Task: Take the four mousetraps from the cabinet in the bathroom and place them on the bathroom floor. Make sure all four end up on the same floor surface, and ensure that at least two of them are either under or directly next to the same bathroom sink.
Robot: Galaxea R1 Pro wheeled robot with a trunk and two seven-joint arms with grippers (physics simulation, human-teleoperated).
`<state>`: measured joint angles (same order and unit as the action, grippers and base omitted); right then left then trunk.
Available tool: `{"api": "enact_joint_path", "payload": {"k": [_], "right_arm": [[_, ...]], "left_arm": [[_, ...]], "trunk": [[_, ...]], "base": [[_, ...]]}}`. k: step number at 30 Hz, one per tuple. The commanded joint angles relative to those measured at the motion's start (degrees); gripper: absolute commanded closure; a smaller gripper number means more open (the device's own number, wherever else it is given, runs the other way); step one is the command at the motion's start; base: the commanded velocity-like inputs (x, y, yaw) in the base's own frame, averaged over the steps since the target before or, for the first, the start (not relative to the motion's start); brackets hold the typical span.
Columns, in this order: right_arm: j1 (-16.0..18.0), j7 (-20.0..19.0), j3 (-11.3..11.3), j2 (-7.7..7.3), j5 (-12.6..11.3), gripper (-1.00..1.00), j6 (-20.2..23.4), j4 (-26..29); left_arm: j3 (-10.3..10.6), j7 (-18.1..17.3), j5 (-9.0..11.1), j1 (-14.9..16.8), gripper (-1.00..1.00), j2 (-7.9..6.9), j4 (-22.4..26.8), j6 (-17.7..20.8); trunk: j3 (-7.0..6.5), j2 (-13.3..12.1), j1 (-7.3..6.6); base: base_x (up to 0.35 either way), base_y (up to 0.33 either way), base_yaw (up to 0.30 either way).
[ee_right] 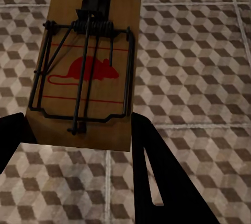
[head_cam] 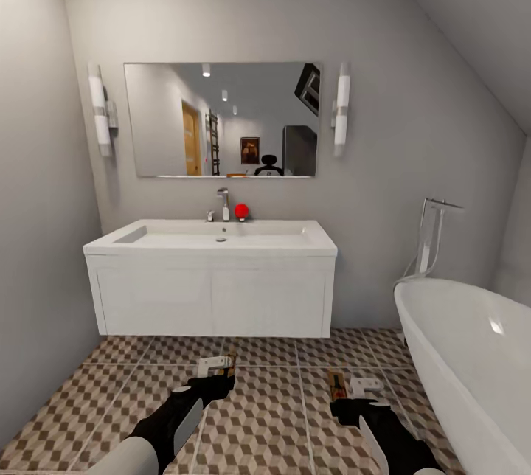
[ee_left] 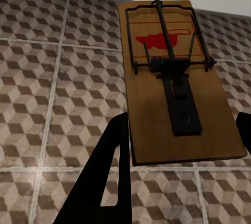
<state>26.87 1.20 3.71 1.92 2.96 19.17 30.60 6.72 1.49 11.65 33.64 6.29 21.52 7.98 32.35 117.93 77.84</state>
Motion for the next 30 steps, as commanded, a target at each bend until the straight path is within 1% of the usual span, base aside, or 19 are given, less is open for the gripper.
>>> {"api": "enact_joint_path", "payload": {"k": [1,30], "right_arm": [[0.0,-0.1,0.3,0.05,0.1,1.00,0.3,0.1],[0.0,-0.1,0.4,0.19,0.2,1.00,-0.7,0.0]], "left_arm": [[0.4,0.3,0.5,0.0,1.00,-0.05,0.1,0.3],[0.4,0.3,0.5,0.0,1.00,-0.05,0.1,0.2]], "trunk": [[0.25,0.4,0.22],[5.46,12.1,6.59]], "base": [[0.000,0.000,0.000],[0.000,0.000,0.000]]}}
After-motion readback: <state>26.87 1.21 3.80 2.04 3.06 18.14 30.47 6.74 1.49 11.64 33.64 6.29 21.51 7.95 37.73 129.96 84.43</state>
